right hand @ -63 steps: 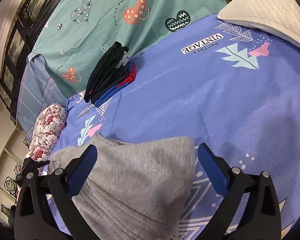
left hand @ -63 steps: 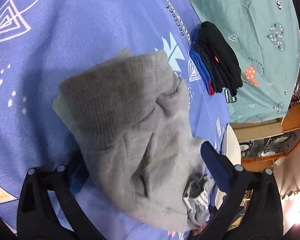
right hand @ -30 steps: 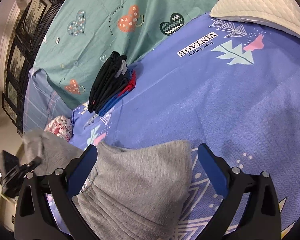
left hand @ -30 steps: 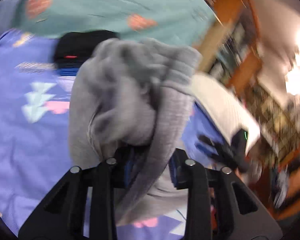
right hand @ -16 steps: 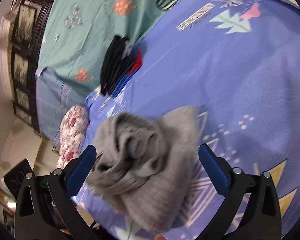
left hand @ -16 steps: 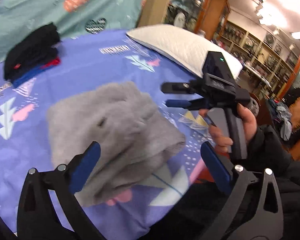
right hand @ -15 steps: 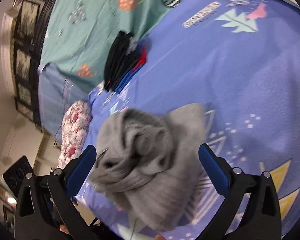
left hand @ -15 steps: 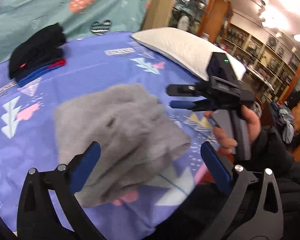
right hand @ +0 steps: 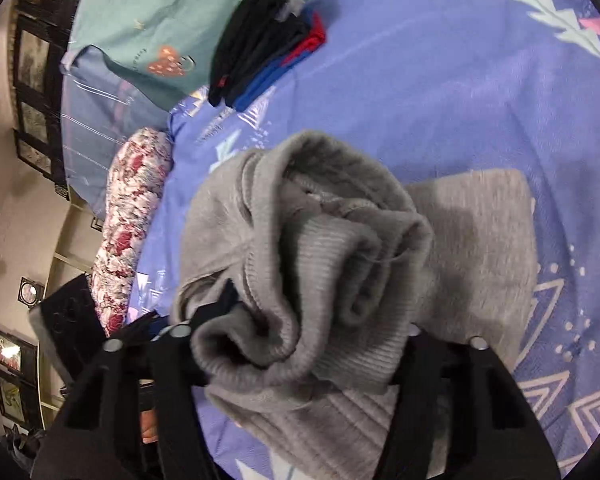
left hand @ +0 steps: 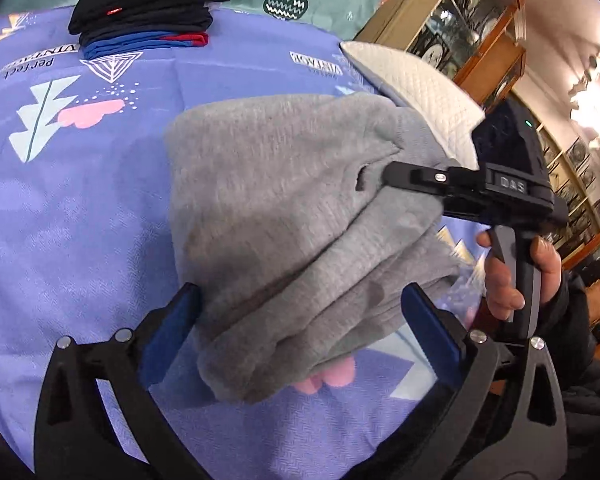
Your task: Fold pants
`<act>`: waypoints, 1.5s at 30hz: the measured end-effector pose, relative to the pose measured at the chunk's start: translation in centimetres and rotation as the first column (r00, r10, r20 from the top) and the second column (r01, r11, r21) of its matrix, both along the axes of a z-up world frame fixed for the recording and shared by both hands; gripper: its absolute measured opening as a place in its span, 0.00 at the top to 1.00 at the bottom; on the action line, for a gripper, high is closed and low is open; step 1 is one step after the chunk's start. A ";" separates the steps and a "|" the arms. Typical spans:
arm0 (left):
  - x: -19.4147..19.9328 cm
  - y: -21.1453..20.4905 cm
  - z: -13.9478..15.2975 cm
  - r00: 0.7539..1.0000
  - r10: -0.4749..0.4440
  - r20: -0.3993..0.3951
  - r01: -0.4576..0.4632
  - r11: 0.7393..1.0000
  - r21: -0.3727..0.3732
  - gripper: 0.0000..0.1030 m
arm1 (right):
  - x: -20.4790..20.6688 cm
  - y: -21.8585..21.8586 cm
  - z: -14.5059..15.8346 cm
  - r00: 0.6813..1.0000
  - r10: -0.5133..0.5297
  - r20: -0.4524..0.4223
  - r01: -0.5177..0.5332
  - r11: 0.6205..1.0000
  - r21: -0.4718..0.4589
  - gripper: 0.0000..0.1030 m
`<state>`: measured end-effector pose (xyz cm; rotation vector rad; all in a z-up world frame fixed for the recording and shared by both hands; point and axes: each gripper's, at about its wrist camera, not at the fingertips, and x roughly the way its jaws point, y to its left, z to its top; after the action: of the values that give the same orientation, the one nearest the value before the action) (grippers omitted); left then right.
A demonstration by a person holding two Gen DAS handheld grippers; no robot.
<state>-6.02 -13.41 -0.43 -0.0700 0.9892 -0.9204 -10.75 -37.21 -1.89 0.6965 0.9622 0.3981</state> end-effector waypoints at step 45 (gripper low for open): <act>-8.1 -5.7 -1.3 0.921 -0.379 0.089 0.376 0.925 0.045 0.02 | -1.5 6.2 11.7 0.981 0.112 0.158 -0.038 0.912 -0.408 0.09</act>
<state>-14.11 -19.08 -1.69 0.1945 0.9403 -1.2519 -12.21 -31.00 9.82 0.2423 0.8661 0.3096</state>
